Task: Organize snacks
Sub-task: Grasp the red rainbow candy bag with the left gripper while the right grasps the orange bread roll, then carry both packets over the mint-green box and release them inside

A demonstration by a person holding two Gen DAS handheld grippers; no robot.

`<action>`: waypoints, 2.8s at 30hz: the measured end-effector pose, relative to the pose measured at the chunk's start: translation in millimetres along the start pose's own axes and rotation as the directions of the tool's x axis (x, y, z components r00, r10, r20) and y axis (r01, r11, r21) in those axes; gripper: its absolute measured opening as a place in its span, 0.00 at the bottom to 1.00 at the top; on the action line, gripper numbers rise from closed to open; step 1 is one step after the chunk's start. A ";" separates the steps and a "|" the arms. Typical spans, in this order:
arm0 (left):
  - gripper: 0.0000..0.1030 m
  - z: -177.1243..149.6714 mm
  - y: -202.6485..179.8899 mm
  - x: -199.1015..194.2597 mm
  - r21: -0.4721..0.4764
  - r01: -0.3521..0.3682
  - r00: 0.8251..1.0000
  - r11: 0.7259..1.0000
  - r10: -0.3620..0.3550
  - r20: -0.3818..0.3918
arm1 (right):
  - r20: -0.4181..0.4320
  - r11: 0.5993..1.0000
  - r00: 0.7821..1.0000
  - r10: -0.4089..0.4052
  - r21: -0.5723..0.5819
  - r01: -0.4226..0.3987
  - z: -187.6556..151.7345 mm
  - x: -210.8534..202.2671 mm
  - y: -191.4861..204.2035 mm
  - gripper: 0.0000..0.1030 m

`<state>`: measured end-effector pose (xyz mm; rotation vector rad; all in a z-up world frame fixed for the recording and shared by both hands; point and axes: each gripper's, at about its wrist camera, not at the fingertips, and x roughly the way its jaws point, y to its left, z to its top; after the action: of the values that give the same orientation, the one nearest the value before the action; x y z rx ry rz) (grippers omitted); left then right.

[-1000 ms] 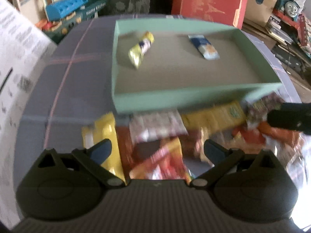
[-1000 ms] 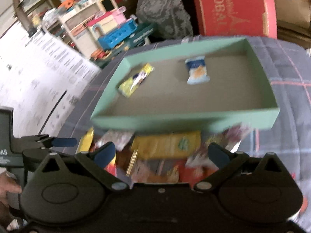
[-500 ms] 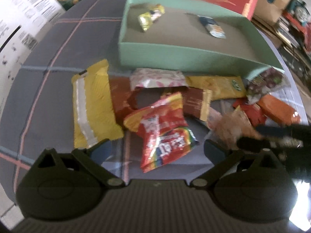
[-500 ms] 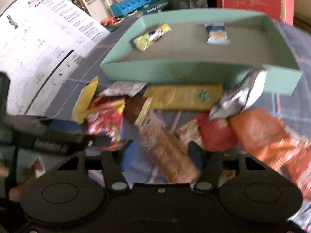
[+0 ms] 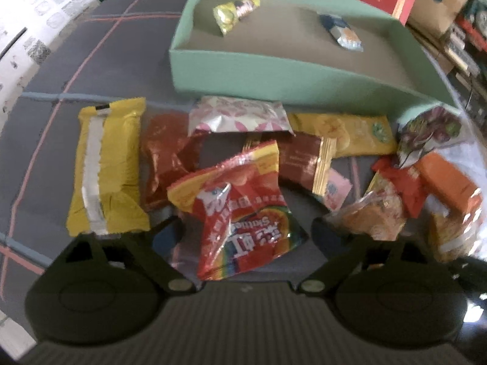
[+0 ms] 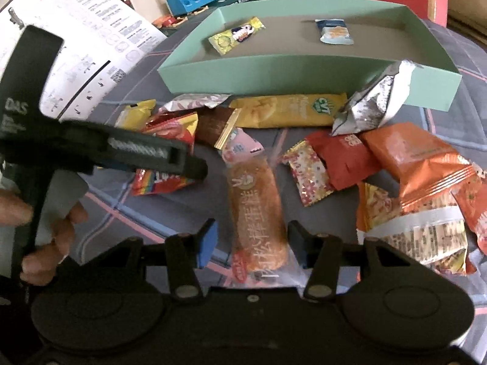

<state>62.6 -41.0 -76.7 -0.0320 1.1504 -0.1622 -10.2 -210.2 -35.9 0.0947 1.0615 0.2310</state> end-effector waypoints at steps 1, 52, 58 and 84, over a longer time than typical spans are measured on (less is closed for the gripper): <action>0.72 -1.6 -2.6 -1.0 0.032 -0.010 1.000 0.999 0.010 0.018 | 0.001 1.000 1.000 -0.004 0.001 0.004 0.0 0.5 0.3 0.50; 0.16 43.2 8.2 -87.0 0.131 0.131 0.964 0.983 -0.157 0.214 | 0.215 0.986 0.977 0.014 0.157 -0.048 69.4 -59.3 -36.6 0.35; 0.16 107.2 2.5 -80.2 0.148 0.121 0.954 0.981 -0.157 0.257 | 0.260 0.986 0.964 -0.052 0.169 0.008 124.0 -63.6 -70.2 0.35; 0.82 249.9 -29.5 73.3 0.123 -0.076 0.980 0.989 0.052 0.191 | 0.214 0.958 0.952 -0.217 0.233 0.166 242.9 71.0 -186.5 0.84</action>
<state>316.0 -95.3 -37.7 0.1033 0.9497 -0.1727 261.6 -366.7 -13.5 0.2054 0.8466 -0.0718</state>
